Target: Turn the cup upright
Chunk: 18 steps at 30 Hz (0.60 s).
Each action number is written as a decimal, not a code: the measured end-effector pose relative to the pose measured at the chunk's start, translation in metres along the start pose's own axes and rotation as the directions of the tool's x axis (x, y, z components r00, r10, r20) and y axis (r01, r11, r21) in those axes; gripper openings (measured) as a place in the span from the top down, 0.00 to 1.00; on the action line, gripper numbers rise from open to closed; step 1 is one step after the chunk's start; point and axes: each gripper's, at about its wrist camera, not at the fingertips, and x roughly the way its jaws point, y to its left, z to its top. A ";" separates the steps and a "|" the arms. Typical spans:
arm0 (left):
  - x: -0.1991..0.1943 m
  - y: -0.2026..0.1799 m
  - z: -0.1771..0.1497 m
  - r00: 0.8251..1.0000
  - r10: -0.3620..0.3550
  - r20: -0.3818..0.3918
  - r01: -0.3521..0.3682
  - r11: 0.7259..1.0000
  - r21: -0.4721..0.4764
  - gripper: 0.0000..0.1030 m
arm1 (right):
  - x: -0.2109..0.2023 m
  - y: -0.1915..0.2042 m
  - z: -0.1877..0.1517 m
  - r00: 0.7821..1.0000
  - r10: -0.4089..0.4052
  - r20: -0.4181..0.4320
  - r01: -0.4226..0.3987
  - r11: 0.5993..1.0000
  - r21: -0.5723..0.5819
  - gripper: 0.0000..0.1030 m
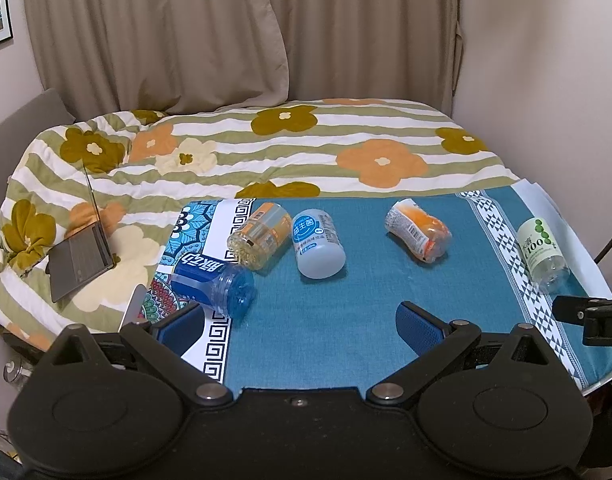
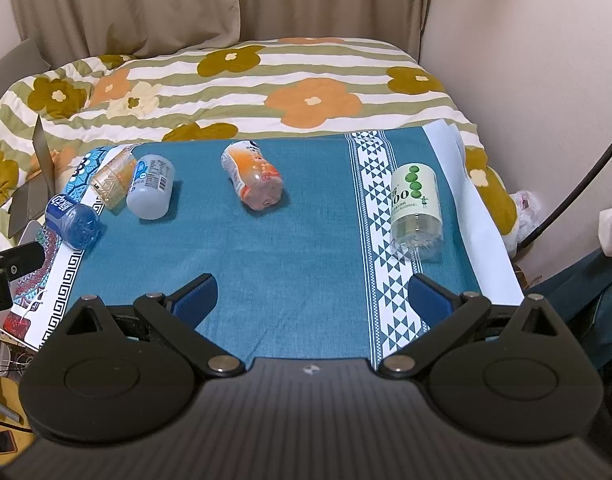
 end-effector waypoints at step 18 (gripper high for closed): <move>-0.001 0.001 0.000 1.000 0.004 0.001 -0.004 1.000 -0.005 0.00 | 0.001 0.002 -0.001 1.000 0.001 -0.008 -0.001 1.000 0.000 0.00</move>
